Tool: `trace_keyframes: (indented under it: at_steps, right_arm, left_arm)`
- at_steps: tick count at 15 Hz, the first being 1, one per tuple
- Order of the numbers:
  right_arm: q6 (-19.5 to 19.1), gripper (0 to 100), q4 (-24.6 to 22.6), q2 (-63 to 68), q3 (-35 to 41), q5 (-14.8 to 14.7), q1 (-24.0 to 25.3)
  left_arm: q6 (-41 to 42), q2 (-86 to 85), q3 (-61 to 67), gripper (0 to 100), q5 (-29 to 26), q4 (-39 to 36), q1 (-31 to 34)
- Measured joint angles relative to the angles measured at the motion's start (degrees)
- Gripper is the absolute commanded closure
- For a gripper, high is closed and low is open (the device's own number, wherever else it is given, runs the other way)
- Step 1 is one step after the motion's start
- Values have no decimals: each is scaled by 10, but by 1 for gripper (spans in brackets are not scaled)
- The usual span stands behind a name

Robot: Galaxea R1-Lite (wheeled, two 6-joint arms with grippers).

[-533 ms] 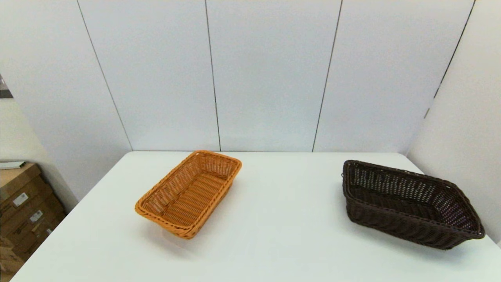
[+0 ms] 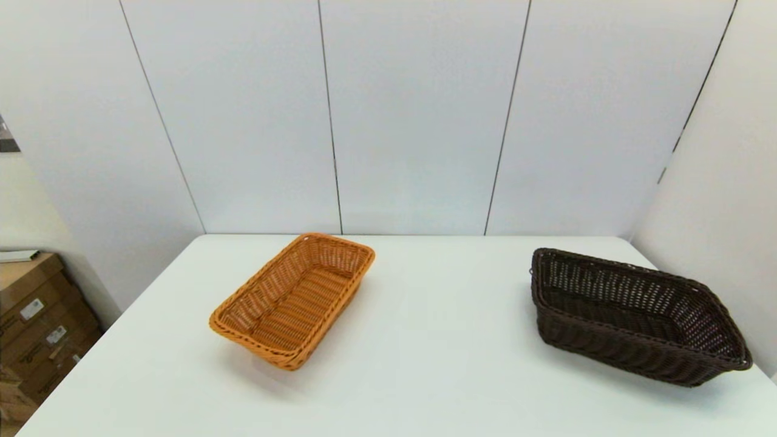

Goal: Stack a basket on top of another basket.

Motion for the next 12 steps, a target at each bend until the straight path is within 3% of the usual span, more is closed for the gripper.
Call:
trace_keyframes:
  at_steps: [6, 12]
  right_arm:
    - [0, 0, 0, 0, 0, 0, 0]
    - [0, 0, 0, 0, 0, 0, 0]
  left_arm:
    - [7, 0, -19, 0, -2, 34, 0]
    - [8, 21, -133, 0, -61, 204, 0]
